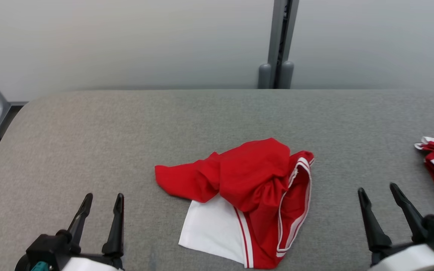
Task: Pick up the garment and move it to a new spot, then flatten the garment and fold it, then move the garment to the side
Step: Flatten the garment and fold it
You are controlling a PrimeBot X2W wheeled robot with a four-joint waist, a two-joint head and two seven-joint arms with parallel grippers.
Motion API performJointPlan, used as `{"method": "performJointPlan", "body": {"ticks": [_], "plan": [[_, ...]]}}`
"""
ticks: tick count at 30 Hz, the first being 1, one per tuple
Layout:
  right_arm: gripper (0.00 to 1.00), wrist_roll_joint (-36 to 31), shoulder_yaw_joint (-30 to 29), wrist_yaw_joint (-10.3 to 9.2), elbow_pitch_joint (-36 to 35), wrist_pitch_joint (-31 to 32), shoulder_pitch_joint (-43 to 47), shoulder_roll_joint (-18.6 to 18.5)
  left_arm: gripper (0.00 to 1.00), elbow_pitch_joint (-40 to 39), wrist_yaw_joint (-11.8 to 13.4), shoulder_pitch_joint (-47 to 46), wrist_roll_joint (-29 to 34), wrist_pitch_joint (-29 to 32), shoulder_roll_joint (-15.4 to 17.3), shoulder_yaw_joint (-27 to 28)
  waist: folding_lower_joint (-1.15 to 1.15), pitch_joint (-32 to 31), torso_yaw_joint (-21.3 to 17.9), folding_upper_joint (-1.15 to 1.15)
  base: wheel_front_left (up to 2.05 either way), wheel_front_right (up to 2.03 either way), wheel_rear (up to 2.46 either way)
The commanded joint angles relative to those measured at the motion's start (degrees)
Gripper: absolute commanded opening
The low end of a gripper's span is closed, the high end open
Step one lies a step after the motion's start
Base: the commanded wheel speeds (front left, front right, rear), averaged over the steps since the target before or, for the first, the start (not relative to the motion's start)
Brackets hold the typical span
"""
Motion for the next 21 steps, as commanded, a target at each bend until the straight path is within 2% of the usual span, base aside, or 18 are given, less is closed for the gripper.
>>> {"method": "performJointPlan", "body": {"ticks": [1,7,9,10,17,21], "plan": [[1.00,-0.2,1.3,-0.02,-0.1,0.6,-1.9,-0.8,1.00,-0.1,-0.3,-1.7,0.2,-0.2,0.1,-0.1,0.00,1.5,1.6,0.00,0.00,0.00,0.00],[1.00,0.4,11.1,-0.02,2.0,3.5,-9.4,-4.7,1.00,1.1,-1.5,-5.9,0.6,-1.2,-1.7,-1.8,0.00,5.7,6.7,0.00,0.00,0.00,0.00],[1.00,0.4,15.1,-0.02,3.5,4.8,-12.1,-6.6,1.00,2.0,-1.9,-7.2,0.6,-1.8,-2.4,-2.1,0.00,7.0,8.4,0.00,0.00,0.00,0.00],[1.00,-0.6,18.9,-0.02,4.7,5.8,-15.1,-8.8,1.00,2.7,-2.0,-8.0,0.4,-2.3,-3.2,-2.2,0.00,8.3,9.7,0.00,0.00,0.00,0.00],[1.00,-0.6,31.1,-0.02,9.3,10.3,-22.9,-14.6,1.00,4.8,-3.0,-10.3,0.3,-4.0,-5.0,-2.1,0.00,11.3,12.3,0.00,0.00,0.00,0.00],[1.00,-0.7,33.7,-0.02,12.3,14.1,-25.8,-16.8,1.00,5.7,-3.3,-11.2,0.6,-4.5,-5.6,-1.8,0.00,12.2,12.7,0.00,0.00,0.00,0.00]]}}
